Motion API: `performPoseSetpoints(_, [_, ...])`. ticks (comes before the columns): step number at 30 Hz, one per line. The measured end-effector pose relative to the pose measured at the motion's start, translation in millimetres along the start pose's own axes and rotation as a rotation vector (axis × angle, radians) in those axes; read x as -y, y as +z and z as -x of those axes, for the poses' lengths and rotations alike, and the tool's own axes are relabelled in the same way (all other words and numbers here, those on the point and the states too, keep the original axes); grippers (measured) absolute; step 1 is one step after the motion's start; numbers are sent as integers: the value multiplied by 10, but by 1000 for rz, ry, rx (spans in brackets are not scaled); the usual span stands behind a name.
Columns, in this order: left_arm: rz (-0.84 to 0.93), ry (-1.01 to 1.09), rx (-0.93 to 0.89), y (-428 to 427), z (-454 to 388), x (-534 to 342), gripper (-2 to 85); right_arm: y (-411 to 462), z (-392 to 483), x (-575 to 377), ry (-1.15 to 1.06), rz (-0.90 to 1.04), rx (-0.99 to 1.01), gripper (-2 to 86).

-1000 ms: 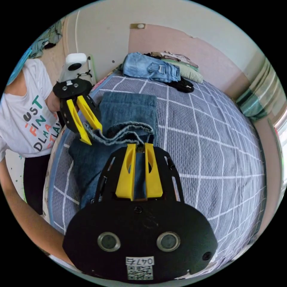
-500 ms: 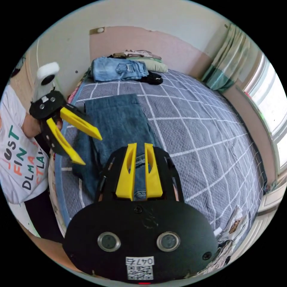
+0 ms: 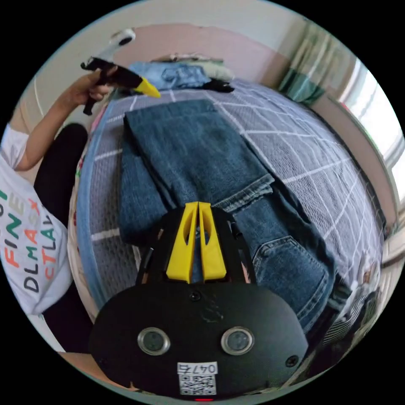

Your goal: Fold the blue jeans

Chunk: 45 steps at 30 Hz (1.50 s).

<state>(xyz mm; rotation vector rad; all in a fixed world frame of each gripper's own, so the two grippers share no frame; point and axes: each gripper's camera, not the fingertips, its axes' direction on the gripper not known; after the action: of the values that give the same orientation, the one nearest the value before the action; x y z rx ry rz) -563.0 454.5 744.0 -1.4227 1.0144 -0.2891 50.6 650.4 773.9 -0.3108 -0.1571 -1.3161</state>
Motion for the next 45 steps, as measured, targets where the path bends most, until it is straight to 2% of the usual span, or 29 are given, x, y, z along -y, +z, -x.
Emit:
performPoseSetpoints(1, [0, -17, 10, -31, 101, 49, 166, -58, 30, -103, 83, -97, 4, 13])
performPoseSetpoints(3, [3, -64, 31, -95, 458, 269, 167, -193, 125, -127, 138, -111, 11, 32])
performPoseSetpoints(5, [35, -87, 27, -62, 678, 454, 170, -498, 521, -33, 115, -280, -9, 51])
performPoseSetpoints(7, [60, -101, -15, 18, 856, 635, 173, -592, 932, 163, 38, -342, -16, 58])
performPoseSetpoints(9, [101, -125, -77, 193, 1031, 851, 179, -556, 1350, 432, -48, -331, -52, 65])
performPoseSetpoints(13, [156, -145, -64, 491, 1141, 1049, 190, -314, 2087, 961, -181, -269, -219, 83])
performPoseSetpoints(17, [174, -155, -119, 751, 1184, 1131, 128, -52, 2487, 1143, -285, -178, -331, 85])
performPoseSetpoints(19, [184, -155, -70, 823, 1190, 1155, 90, 61, 2609, 1131, -339, -131, -393, 76])
performPoseSetpoints(23, [157, -160, -205, 858, 1252, 1194, 24, 10, 2714, 1011, -334, -130, -406, 23])
performPoseSetpoints(30, [114, -112, -309, 668, 1090, 1223, 6, -395, 2764, 781, -207, -171, -428, 9])
performPoseSetpoints(33, [100, -14, -258, 403, 839, 1136, 5, -740, 2786, 619, -127, -229, -361, 9])
performPoseSetpoints(37, [71, 79, -115, -69, 602, 790, 5, -1230, 2961, 361, -92, -405, -211, 9])
performPoseSetpoints(42, [27, -18, -25, -664, 575, 145, 5, -1552, 3069, 89, -27, -636, 88, 8])
performPoseSetpoints(45, [30, -32, 17, -650, 323, 165, 6, -1630, 2774, -219, 126, -747, 281, 8])
